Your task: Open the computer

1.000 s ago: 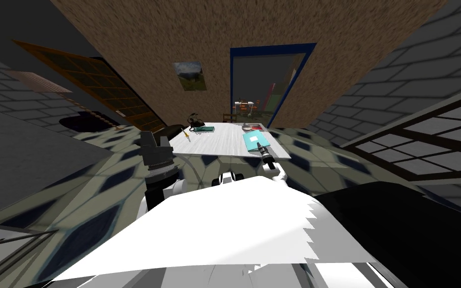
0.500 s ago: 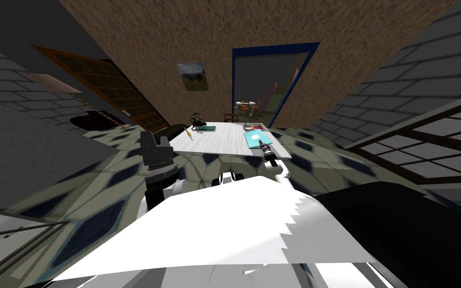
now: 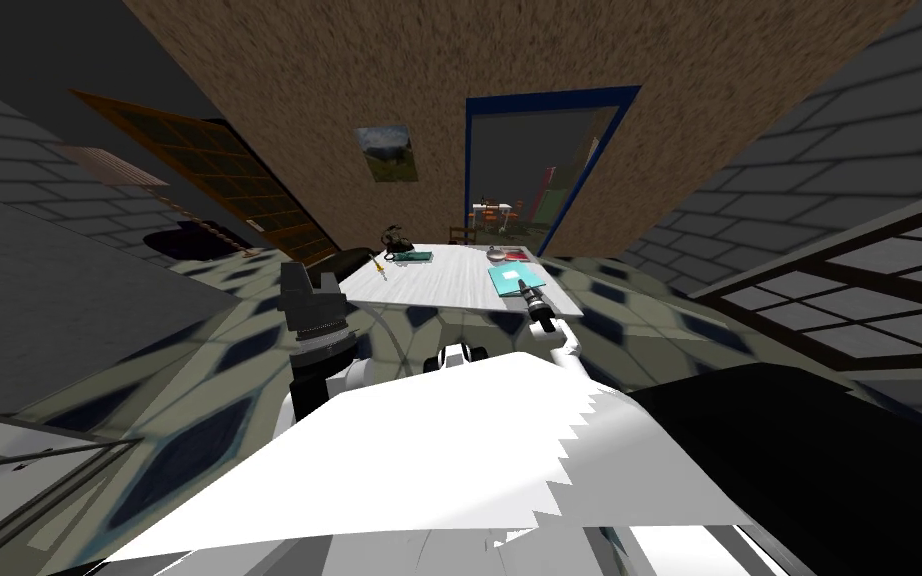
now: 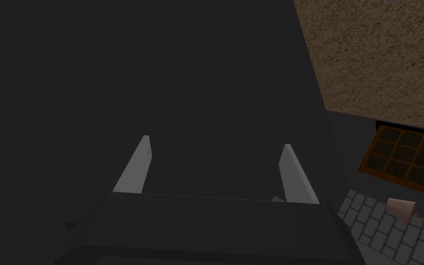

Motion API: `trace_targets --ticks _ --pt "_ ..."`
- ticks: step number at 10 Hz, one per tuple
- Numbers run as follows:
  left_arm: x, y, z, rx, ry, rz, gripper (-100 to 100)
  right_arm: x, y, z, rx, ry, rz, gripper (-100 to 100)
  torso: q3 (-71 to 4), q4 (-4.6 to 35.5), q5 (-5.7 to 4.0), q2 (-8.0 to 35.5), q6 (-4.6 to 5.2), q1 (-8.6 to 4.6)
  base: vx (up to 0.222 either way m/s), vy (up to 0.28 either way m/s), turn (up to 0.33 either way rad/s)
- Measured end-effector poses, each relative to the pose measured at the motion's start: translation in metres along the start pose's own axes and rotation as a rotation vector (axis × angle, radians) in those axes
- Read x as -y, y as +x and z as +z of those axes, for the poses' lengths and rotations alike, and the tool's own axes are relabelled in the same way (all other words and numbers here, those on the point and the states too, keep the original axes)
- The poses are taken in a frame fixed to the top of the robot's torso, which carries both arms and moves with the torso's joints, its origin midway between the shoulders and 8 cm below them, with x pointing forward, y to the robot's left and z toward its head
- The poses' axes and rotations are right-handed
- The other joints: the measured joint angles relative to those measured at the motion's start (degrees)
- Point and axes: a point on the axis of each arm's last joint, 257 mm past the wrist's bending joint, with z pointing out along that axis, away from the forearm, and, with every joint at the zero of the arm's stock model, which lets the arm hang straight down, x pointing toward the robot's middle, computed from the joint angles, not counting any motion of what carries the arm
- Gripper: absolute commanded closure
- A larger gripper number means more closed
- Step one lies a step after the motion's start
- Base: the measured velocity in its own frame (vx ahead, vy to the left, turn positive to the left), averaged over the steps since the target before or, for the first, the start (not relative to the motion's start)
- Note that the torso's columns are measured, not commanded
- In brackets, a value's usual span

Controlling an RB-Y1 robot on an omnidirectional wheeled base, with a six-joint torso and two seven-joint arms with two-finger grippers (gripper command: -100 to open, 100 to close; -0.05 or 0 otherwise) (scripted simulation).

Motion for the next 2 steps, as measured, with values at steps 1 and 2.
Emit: trace_targets --ticks 1,2 --pt "0.0 0.0 0.0 0.0 0.0 0.0 0 -0.0009 -0.0014 0.0005 0.002 -0.002 -0.001 0 -0.01 -0.09 -0.11 -0.04 0.0 -0.06 0.0 0.0 0.0" --pt "0.0 0.0 0.0 0.0 0.0 0.0 0 -0.0013 -0.002 0.0007 0.003 -0.003 -0.002 0 -0.03 -0.1 -0.13 -0.08 0.0 -0.11 0.0 0.0 0.0"
